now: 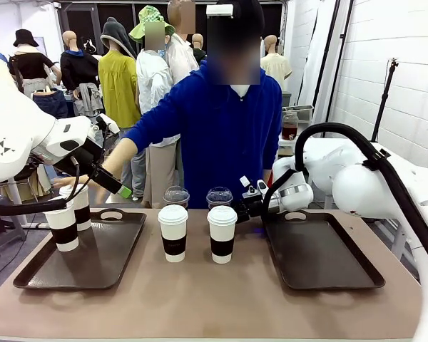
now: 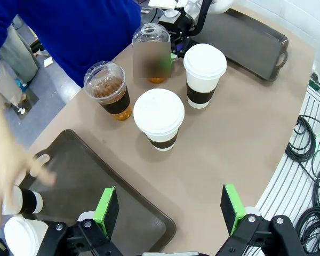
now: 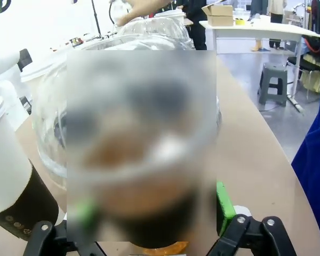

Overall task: Distribute the coffee onto the tray.
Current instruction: Pick up one iced Americano and place it on the right Handle tray.

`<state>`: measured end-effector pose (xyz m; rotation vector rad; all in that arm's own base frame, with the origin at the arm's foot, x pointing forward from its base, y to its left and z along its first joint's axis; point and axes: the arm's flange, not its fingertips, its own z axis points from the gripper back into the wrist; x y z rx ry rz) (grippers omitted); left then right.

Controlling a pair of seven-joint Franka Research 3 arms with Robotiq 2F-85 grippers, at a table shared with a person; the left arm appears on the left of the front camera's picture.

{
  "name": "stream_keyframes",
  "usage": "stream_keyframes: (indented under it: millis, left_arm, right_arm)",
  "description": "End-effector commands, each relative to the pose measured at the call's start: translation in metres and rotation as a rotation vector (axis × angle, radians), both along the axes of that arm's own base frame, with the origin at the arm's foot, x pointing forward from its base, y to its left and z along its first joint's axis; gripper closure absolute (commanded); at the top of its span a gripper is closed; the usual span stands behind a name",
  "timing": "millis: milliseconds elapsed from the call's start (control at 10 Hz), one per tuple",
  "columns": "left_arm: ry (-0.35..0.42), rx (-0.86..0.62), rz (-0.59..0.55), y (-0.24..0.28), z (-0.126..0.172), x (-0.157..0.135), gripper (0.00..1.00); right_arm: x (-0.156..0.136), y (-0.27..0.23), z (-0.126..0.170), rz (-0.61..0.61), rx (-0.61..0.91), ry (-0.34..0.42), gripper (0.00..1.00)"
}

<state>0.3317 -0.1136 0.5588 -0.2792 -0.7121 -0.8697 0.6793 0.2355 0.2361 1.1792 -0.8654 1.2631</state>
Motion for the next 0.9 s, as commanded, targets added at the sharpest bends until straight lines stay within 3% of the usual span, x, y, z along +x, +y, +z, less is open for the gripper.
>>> stream_keyframes:
  millis: [0,400,800]
  left_arm:
    - [0.002,-0.006,0.0,0.001,0.0,0.0,0.0]
    - [0.002,-0.006,0.0,0.001,0.0,0.0,0.0]
    - [0.002,-0.006,0.0,0.001,0.0,0.0,0.0]
  right_arm:
    - [0.009,0.005,0.001,-0.01,0.002,0.008,0.14]
    - [0.004,0.001,0.008,-0.009,0.0,0.0,0.14]
    - [-0.018,-0.028,0.063,-0.033,0.017,-0.036,0.14]
